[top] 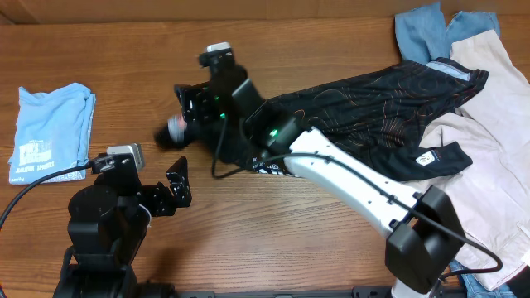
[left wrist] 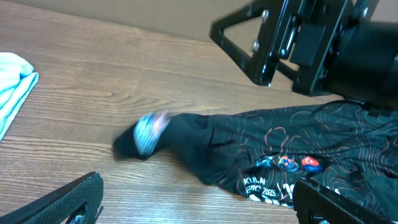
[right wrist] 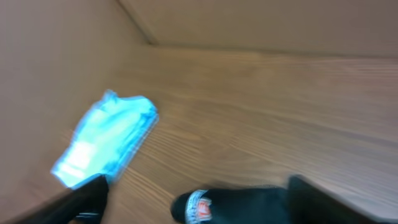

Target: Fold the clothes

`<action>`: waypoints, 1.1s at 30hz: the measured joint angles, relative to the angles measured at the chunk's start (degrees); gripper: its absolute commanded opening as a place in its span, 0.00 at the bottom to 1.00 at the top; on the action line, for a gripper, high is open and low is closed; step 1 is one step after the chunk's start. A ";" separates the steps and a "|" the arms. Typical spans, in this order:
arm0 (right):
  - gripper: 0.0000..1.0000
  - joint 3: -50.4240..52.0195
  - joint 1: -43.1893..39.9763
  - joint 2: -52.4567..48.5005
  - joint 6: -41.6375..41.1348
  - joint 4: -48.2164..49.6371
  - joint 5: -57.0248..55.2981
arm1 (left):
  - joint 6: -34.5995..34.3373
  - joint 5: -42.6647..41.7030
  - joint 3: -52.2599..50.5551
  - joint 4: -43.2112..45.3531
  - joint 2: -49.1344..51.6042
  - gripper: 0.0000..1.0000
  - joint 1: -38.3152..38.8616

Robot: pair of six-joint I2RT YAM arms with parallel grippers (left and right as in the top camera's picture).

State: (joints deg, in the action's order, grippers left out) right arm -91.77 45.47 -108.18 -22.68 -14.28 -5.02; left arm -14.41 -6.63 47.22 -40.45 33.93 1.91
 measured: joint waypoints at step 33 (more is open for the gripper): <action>1.00 -0.59 -43.32 21.11 9.44 -46.36 -1.25 | -8.90 -16.44 0.24 24.65 58.73 0.94 10.23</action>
State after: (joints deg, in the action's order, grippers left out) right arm -92.36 2.15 -87.07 -13.23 -60.64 -6.26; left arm -23.31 -23.07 47.46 -15.79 92.66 12.14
